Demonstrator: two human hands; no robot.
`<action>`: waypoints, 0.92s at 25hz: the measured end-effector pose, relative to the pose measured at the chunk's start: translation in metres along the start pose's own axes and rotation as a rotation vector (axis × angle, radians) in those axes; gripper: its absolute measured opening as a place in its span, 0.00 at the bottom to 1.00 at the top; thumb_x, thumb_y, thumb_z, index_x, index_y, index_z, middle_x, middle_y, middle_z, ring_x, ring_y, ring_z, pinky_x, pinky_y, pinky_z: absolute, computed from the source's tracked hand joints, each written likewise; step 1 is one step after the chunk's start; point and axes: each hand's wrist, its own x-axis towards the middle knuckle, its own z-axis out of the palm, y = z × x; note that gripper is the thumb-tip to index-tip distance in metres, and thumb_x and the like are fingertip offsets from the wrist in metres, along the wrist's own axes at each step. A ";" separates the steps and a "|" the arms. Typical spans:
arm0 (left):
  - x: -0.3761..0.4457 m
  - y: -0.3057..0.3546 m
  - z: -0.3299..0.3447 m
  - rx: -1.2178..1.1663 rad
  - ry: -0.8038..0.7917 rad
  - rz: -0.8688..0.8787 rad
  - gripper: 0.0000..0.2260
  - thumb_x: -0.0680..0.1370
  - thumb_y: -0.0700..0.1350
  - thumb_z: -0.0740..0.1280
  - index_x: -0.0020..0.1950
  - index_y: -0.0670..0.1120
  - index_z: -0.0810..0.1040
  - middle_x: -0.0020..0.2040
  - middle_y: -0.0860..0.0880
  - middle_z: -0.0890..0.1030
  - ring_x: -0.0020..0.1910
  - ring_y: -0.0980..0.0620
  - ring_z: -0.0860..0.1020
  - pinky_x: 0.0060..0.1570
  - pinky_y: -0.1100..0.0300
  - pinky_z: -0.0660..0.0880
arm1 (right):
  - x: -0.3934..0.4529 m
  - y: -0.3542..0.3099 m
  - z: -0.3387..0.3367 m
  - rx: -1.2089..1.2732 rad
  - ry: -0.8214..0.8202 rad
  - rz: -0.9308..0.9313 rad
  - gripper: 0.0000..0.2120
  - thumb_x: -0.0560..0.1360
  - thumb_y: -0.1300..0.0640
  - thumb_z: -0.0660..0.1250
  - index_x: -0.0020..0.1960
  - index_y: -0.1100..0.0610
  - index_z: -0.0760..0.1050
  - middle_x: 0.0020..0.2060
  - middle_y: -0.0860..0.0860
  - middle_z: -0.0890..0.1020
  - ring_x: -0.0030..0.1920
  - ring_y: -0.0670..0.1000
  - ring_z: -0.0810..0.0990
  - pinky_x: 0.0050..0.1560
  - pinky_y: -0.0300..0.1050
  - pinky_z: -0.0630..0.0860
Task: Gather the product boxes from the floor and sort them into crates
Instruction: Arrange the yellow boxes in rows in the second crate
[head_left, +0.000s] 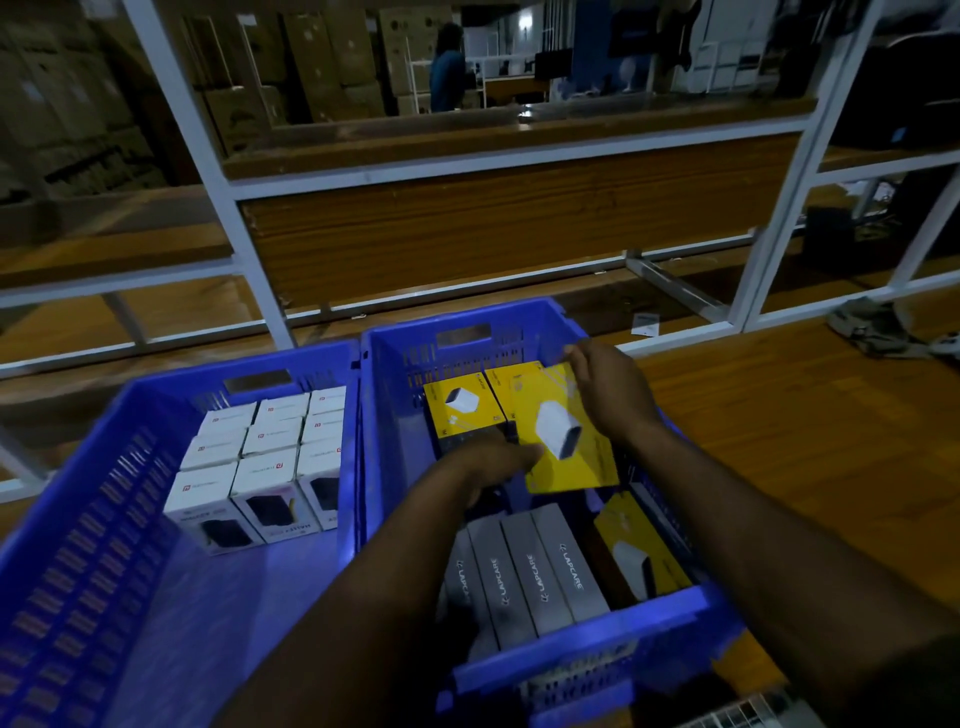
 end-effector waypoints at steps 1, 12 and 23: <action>-0.002 0.002 -0.003 -0.136 -0.019 -0.013 0.22 0.77 0.54 0.70 0.65 0.40 0.77 0.58 0.41 0.82 0.53 0.44 0.81 0.42 0.59 0.76 | 0.005 -0.001 -0.001 0.109 0.060 0.021 0.16 0.83 0.52 0.55 0.51 0.61 0.78 0.46 0.59 0.81 0.47 0.59 0.78 0.44 0.51 0.73; -0.009 0.020 -0.022 -0.846 0.201 0.044 0.07 0.76 0.49 0.72 0.52 0.48 0.80 0.45 0.49 0.85 0.43 0.51 0.83 0.38 0.58 0.80 | 0.031 0.003 0.031 1.049 -0.123 0.792 0.18 0.83 0.45 0.55 0.54 0.57 0.78 0.42 0.56 0.82 0.36 0.55 0.80 0.34 0.43 0.77; -0.017 0.016 -0.040 -1.048 -0.035 -0.179 0.37 0.75 0.72 0.56 0.61 0.39 0.76 0.57 0.33 0.80 0.50 0.35 0.83 0.52 0.41 0.79 | 0.007 -0.026 0.001 1.069 -0.501 0.116 0.17 0.70 0.66 0.74 0.55 0.52 0.76 0.53 0.52 0.82 0.54 0.52 0.81 0.46 0.45 0.81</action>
